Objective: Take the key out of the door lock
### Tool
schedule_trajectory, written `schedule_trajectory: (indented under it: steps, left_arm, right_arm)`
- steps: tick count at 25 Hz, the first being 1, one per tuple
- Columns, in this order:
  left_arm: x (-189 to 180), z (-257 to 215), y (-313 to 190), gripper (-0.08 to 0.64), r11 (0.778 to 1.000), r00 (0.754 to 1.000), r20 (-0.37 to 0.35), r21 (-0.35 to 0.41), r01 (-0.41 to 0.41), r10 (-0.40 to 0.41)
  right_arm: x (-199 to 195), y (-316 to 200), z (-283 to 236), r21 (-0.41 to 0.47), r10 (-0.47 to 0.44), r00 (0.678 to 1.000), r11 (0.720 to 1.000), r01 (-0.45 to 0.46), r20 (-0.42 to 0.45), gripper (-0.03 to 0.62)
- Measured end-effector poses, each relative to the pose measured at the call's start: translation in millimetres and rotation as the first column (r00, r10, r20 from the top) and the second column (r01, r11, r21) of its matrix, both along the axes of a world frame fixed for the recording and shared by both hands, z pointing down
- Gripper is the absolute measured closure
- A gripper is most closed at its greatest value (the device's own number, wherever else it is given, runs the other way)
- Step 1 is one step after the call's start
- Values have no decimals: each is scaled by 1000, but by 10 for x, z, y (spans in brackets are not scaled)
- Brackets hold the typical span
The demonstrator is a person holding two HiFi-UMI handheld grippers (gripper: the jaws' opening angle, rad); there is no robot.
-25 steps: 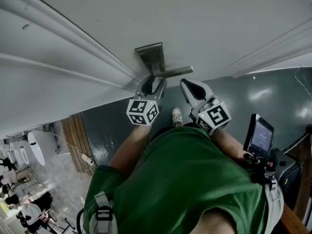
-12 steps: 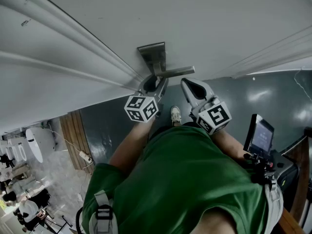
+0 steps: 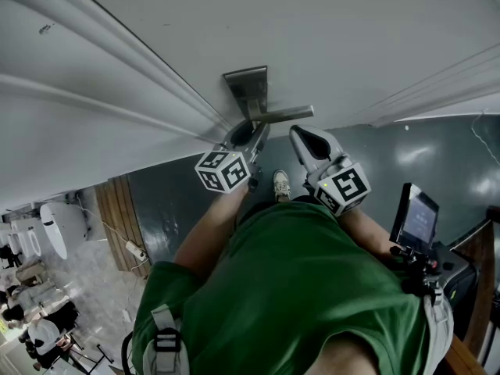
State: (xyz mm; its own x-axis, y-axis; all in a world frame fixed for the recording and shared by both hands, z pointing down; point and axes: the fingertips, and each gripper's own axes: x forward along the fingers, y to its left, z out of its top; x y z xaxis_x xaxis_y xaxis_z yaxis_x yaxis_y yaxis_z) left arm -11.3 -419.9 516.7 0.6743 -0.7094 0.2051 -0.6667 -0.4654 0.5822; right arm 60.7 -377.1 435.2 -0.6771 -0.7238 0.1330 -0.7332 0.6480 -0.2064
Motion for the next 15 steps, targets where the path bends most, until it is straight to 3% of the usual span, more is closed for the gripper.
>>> schedule_trajectory:
  steps: [10, 15]
  left_arm:
    - [18, 6, 1, 473, 991, 986, -165, -134, -25, 2]
    - [41, 54, 18, 494, 972, 955, -297, -228, -53, -18]
  right_arm:
    - [-10, 0, -11, -1, 0, 1000, 1000, 0, 5, 589]
    - [-1, 6, -9, -1, -1, 1000, 1000, 1, 4, 589]
